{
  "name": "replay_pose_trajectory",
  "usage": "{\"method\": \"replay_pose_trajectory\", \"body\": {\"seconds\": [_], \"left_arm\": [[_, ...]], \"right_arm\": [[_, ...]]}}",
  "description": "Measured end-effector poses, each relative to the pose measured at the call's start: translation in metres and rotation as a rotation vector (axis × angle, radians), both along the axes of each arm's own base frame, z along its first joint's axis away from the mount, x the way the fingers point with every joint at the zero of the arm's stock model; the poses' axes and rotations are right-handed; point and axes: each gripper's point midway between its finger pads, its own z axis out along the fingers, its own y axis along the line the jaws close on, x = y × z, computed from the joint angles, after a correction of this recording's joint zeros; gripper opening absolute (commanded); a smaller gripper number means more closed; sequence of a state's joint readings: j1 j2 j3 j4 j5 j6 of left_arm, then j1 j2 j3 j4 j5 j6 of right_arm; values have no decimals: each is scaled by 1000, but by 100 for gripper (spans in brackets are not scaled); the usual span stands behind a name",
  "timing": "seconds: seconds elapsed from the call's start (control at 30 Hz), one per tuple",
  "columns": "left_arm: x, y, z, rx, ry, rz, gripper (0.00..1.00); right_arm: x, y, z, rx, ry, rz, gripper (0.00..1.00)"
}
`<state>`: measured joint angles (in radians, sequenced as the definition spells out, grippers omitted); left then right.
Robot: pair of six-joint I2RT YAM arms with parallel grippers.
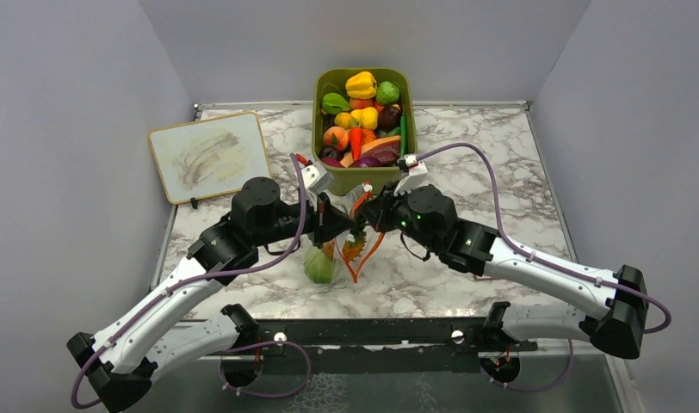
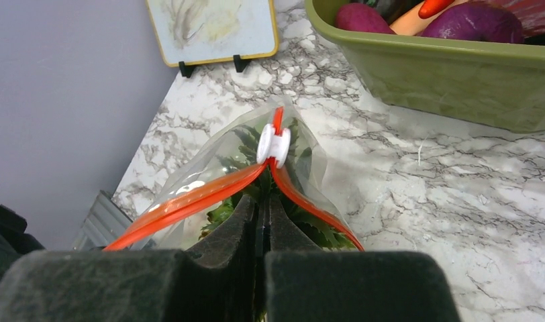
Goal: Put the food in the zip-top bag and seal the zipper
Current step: Adjust the zipper food storage bag at the center of the board.
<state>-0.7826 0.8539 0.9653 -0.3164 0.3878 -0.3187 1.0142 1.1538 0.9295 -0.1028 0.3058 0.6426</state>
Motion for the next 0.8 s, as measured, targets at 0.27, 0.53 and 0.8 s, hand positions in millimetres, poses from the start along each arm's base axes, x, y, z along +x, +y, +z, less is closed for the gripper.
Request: {"method": "replay_pose_trajectory", "body": {"seconds": [0.27, 0.53, 0.8], "left_arm": [[-4, -1, -2, -3, -21, -36, 0], [7, 10, -3, 22, -51, 53, 0], [27, 21, -8, 63, -82, 173, 0]], "right_arm": [[9, 0, -9, 7, 13, -59, 16], [-4, -5, -3, -13, 1, 7, 38], [-34, -24, 61, 41, -116, 132, 41]]}}
